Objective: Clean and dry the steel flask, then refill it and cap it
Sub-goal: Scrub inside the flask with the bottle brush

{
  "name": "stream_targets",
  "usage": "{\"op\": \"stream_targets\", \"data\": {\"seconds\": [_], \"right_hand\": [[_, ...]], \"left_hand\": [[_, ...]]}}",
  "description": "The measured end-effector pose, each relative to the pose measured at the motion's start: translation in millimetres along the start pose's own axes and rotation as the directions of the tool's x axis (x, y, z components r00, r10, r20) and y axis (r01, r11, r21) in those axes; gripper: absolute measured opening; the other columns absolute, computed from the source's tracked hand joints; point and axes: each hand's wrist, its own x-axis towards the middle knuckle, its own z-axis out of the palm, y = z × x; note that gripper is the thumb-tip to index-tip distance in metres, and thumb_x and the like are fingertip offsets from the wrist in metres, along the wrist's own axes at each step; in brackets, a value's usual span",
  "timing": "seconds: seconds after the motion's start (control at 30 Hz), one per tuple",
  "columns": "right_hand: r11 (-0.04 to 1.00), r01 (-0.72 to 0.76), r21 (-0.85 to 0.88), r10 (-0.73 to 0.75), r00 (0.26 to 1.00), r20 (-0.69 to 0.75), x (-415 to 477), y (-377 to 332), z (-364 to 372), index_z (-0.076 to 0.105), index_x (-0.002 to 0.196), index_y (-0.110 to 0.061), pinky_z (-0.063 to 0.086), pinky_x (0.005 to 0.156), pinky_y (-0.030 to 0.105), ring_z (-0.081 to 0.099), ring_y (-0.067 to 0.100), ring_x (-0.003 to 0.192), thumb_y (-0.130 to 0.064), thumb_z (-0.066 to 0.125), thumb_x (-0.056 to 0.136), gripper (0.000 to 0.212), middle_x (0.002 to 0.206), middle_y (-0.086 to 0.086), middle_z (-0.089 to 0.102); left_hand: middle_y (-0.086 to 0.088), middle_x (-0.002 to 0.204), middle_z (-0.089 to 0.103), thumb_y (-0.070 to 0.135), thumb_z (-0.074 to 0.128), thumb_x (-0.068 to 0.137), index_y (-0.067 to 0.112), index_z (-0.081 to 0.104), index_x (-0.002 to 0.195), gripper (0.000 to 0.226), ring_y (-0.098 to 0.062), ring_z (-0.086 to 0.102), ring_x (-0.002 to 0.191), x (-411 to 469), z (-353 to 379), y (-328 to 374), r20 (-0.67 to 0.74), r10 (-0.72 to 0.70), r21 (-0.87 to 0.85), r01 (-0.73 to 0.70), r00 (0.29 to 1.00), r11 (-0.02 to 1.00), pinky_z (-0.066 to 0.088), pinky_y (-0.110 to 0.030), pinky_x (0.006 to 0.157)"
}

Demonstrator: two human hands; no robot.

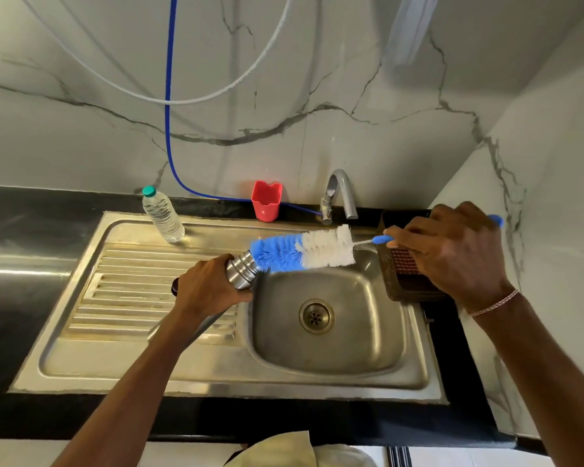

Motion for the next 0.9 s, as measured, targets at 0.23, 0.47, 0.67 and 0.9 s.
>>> {"op": "stream_targets", "data": {"seconds": [0.23, 0.47, 0.67, 0.9], "right_hand": [[0.999, 0.010, -0.038, -0.010, 1.000, -0.003, 3, 4, 3, 0.079, 0.104, -0.026, 0.037, 0.069, 0.039, 0.060, 0.023, 0.068, -0.021, 0.059, 0.101, 0.021, 0.084, -0.004, 0.075], [0.994, -0.104, 0.018, 0.104, 0.994, -0.016, -13, 8, -2, 0.080, 0.105, -0.023, 0.044, 0.066, 0.041, 0.065, 0.026, 0.068, -0.024, 0.067, 0.097, 0.016, 0.087, 0.000, 0.077], [0.863, -0.423, 0.276, 0.400, 0.906, 0.139, -39, -20, 14, 0.082, 0.097, -0.022, 0.046, 0.069, 0.022, 0.072, 0.016, 0.075, -0.021, 0.080, 0.085, 0.013, 0.090, -0.004, 0.078], [0.504, -0.749, 0.431, 0.544, 0.662, 0.515, -88, -50, 48, 0.080, 0.100, -0.030, 0.059, 0.067, 0.029, 0.070, 0.001, 0.078, -0.029, 0.087, 0.073, 0.028, 0.089, -0.019, 0.075]], "left_hand": [[0.010, 0.090, 0.073, 0.070, 0.072, 0.049, 0.036, 0.062, 0.098, 0.061, -0.024, 0.070, 0.085, 5, -3, 0, 0.044, -0.032, -0.013, 0.032, 0.999, 0.999, 0.052, -0.035, 0.072], [0.010, 0.087, 0.071, 0.070, 0.075, 0.051, 0.039, 0.056, 0.094, 0.056, -0.027, 0.069, 0.086, 3, -10, -13, 0.048, -0.078, -0.090, 0.082, 0.996, 0.993, 0.053, -0.037, 0.075], [0.012, 0.080, 0.069, 0.067, 0.066, 0.046, 0.033, 0.060, 0.095, 0.060, -0.023, 0.066, 0.074, -1, -13, -11, -0.014, -0.038, -0.237, 0.033, 0.999, 0.971, 0.053, -0.036, 0.071], [0.010, 0.079, 0.071, 0.043, 0.080, 0.054, 0.030, 0.065, 0.096, 0.047, -0.012, 0.066, 0.070, -6, -14, -2, -0.084, 0.044, -0.486, -0.080, 0.995, 0.870, 0.053, -0.035, 0.065]]}}
